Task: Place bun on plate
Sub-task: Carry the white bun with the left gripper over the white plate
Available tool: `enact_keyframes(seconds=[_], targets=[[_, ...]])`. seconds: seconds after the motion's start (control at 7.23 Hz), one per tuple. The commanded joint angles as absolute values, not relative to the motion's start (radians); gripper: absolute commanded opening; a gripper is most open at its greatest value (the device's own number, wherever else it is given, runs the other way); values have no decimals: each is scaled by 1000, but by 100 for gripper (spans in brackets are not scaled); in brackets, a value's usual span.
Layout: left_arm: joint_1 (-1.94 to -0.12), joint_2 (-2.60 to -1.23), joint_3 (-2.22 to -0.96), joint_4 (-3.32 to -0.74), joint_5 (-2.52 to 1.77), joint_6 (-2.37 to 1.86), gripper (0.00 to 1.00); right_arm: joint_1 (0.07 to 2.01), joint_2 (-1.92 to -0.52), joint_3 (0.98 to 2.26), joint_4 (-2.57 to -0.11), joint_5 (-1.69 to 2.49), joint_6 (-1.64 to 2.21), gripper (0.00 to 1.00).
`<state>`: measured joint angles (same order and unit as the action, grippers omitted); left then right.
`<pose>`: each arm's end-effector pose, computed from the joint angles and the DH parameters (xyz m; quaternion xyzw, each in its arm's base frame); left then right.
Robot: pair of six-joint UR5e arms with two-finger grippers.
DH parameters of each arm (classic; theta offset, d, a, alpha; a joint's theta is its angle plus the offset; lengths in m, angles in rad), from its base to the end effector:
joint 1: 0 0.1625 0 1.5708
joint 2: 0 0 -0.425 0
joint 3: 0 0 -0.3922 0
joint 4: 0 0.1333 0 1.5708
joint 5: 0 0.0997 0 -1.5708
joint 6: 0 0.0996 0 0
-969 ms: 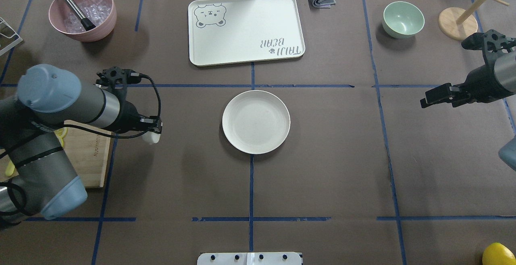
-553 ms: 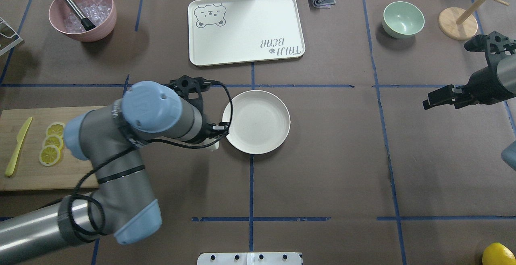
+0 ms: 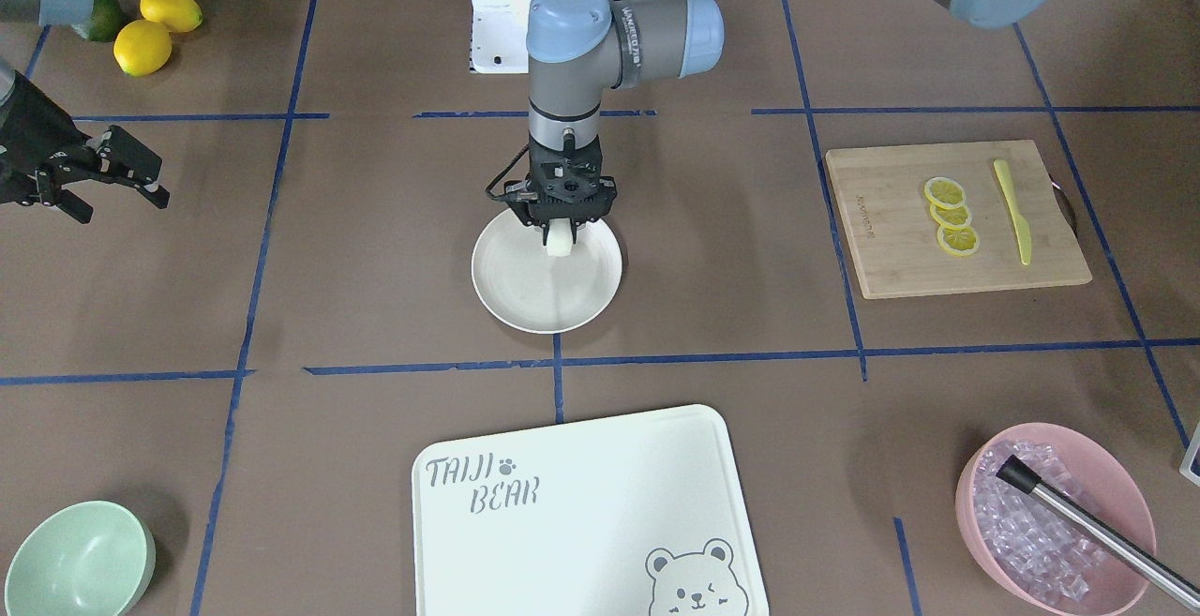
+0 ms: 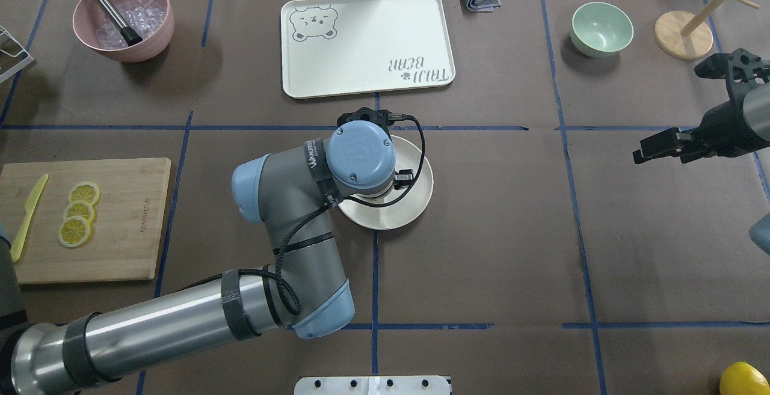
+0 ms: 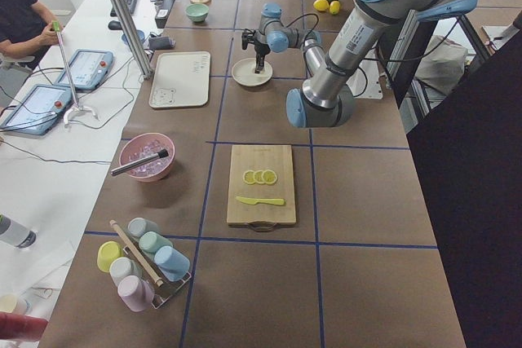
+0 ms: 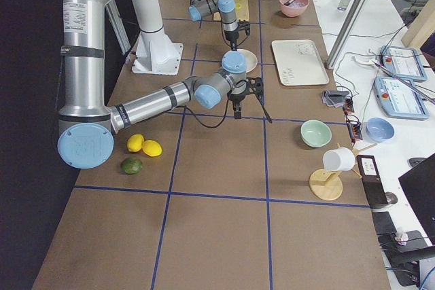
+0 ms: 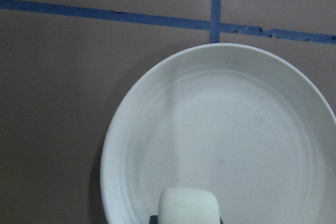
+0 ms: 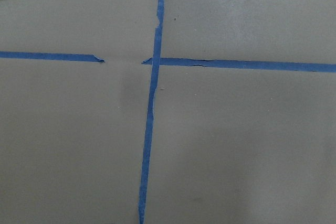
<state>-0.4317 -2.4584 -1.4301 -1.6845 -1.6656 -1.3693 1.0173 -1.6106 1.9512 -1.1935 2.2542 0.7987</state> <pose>0.6363 -0.4295 0.1534 0.0888 0.4094 -0.0846 0.9041 -0.1917 -0.4442 0.4487 0.0619 -0.4518 -0.0090 0.8899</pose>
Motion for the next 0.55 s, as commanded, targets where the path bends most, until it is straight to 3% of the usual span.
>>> enact_keyframes(seconds=[0.0, 0.42], targets=[[-426, -2499, -1364, -1690, -1663, -1368, 40, 1017, -1611, 1951, -1193, 2253, 799, 100], [-420, -2500, -1356, -1692, -1661, -1365, 43, 1017, -1611, 1951, -1193, 2253, 799, 100]])
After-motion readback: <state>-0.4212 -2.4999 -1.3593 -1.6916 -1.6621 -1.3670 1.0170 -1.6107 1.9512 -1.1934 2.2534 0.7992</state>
